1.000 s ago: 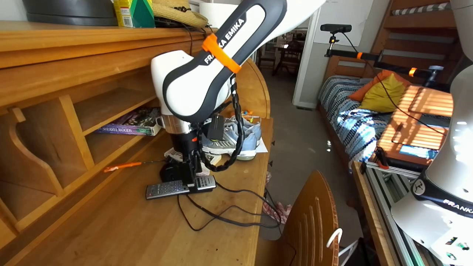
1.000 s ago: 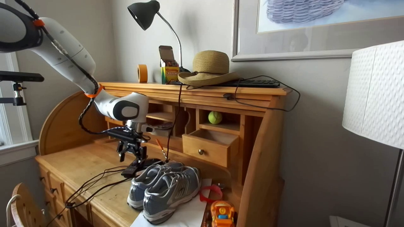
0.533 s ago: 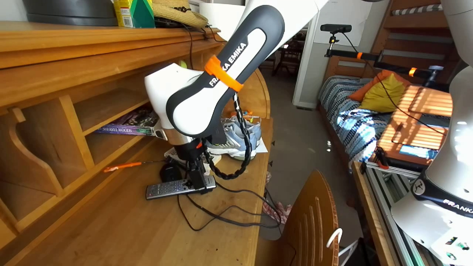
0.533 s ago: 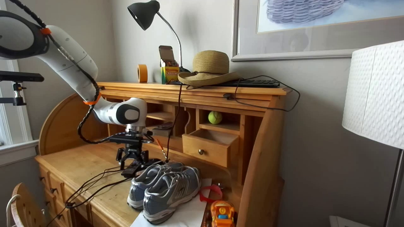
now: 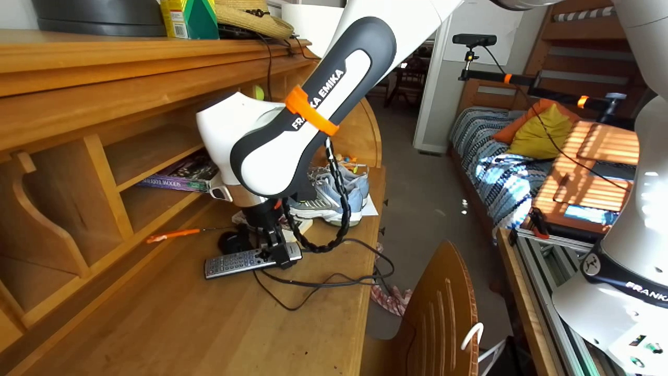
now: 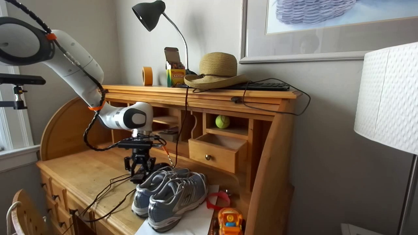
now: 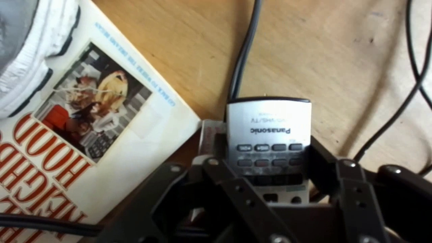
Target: Pick up the remote and put it in the drawer on the right
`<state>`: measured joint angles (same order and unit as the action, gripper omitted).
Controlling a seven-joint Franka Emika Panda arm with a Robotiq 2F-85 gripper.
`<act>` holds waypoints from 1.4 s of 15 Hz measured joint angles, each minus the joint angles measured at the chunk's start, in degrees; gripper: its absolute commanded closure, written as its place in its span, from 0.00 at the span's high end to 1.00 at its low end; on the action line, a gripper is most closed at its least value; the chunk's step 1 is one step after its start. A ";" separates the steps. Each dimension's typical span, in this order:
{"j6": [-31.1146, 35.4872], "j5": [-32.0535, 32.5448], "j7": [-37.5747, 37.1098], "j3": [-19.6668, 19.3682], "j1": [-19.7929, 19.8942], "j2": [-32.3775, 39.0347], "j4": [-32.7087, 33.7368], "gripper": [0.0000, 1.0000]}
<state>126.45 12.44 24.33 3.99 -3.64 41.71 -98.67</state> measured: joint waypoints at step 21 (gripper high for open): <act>9.98 -27.07 5.17 6.87 12.26 -19.09 -23.90 0.31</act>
<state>136.43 -14.63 29.50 10.86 8.62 22.63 -122.56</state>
